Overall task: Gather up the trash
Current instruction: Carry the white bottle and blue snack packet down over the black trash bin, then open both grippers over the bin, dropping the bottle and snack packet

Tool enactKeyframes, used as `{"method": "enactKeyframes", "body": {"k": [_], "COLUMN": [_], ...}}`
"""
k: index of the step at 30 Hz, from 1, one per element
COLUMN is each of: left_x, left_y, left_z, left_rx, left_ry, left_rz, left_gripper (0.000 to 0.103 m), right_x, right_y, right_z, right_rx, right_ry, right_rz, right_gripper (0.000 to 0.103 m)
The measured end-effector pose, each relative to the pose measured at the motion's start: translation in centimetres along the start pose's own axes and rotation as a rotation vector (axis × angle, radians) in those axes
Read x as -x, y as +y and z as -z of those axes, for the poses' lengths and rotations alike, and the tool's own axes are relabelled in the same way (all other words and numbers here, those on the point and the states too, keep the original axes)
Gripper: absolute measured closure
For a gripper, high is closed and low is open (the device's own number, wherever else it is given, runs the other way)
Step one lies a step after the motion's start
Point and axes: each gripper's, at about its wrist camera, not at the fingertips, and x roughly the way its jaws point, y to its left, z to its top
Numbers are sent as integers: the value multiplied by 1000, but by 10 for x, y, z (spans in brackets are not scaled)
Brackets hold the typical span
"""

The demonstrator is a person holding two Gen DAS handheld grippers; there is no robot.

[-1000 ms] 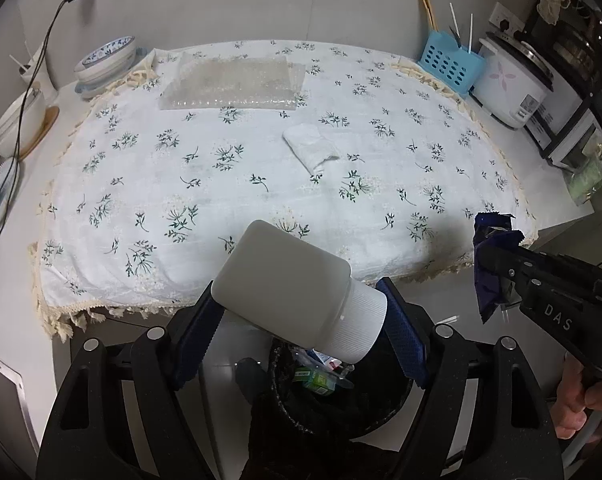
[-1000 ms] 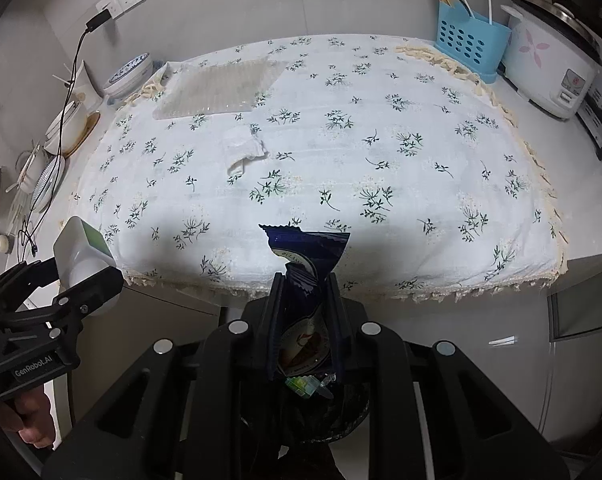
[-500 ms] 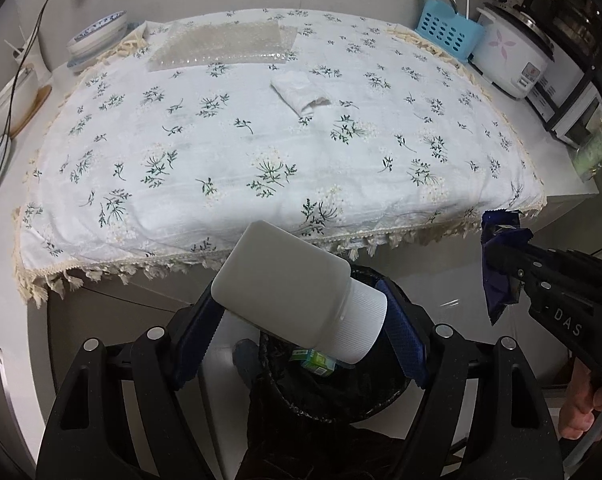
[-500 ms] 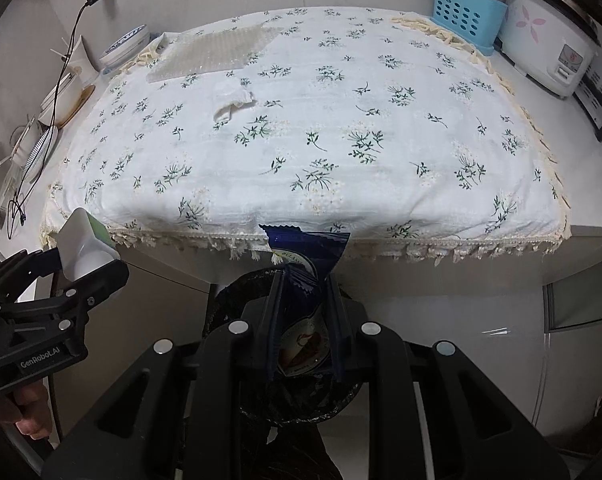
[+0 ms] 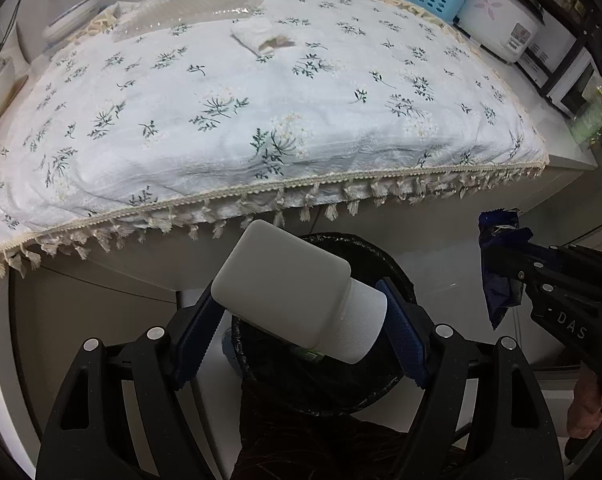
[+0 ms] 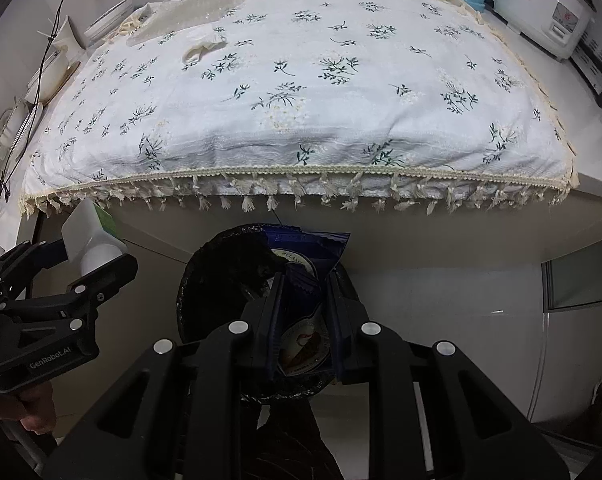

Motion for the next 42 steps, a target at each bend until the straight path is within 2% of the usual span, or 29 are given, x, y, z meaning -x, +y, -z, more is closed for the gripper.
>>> {"method": "enactKeyframes", "body": {"k": [16, 22, 23, 24, 29, 42], "left_x": [-61, -59, -57, -54, -40, -18], "left_y": [-37, -42, -43, -42, -26, 33], "left_z": [22, 21, 21, 21, 19, 20], "left_rx": [-66, -74, -74, -75, -45, 86], "left_ry": [82, 64, 54, 39, 1, -16], "left_rz": [12, 21, 22, 16, -6, -78], "left_gripper": [28, 26, 21, 15, 6, 6], "right_x": [-9, -12, -13, -13, -21, -53], "right_y": [-38, -41, -40, -38, -29, 17], "right_z": [38, 41, 41, 40, 35, 17], "right_rx": [-70, -76, -74, -71, -52, 30], "right_ry": [57, 68, 69, 70, 81, 126], "right_rz": [28, 26, 25, 24, 8, -53], "right_gripper": [84, 84, 84, 84, 84, 84]}}
